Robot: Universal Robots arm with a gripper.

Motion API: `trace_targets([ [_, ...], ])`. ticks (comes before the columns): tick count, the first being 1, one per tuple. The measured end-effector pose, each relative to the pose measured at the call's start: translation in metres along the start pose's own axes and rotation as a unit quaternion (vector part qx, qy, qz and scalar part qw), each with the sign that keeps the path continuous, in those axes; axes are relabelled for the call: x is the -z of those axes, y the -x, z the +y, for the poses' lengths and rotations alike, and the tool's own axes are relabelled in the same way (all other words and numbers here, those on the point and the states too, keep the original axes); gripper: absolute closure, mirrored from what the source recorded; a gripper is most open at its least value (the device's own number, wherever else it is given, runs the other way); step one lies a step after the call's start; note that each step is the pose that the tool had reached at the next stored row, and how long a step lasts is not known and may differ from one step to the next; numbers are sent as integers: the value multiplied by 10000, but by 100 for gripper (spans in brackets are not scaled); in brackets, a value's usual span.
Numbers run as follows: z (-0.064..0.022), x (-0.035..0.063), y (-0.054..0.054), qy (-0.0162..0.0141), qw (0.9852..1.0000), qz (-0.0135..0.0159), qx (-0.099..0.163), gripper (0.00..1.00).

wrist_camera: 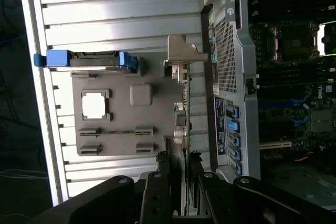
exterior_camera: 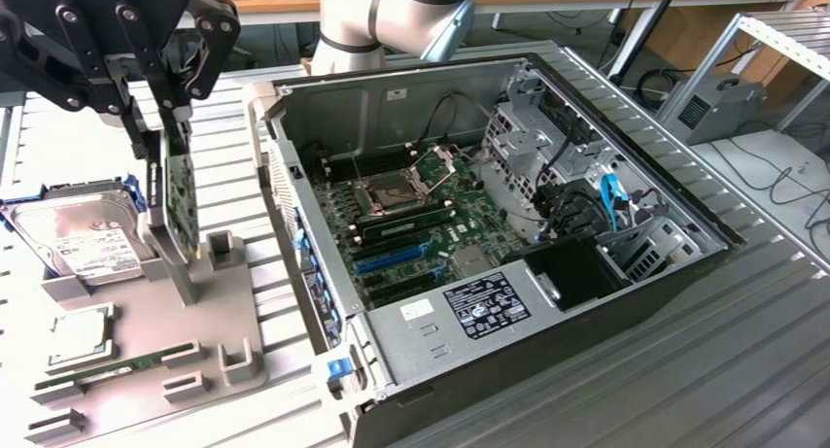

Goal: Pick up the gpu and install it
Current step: 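Pick up the gpu and move the gpu toward the slot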

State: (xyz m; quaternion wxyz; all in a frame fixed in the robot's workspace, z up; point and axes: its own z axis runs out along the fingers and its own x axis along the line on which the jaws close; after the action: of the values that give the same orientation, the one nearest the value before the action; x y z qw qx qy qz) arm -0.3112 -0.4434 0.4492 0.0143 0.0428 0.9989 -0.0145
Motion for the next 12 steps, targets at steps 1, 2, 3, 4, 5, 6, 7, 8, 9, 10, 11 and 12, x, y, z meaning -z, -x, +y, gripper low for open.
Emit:
trace_targets([
  [1, 0, 2, 0, 0, 10000, 1, 0, 74],
  [2, 0, 5, 0, 0, 10000, 1, 0, 74],
  [3, 0, 7, 0, 0, 10000, 1, 0, 74],
  [4, 0, 9, 0, 0, 10000, 1, 0, 74],
  [5, 0, 10, 0, 1, 10000, 0, 0, 74],
  [6, 0, 12, 1, 1, 10000, 1, 0, 74],
  [7, 0, 14, 1, 1, 10000, 1, 0, 74],
  [8, 0, 18, 1, 2, 10000, 1, 0, 74],
  [9, -1, 20, 1, 2, 10000, 1, -1, 74],
  [10, -1, 22, 1, 3, 10000, 1, 0, 74],
  [11, -1, 24, 1, 3, 10000, 1, 0, 74],
  [12, -1, 26, 1, 3, 10000, 1, 0, 74],
])
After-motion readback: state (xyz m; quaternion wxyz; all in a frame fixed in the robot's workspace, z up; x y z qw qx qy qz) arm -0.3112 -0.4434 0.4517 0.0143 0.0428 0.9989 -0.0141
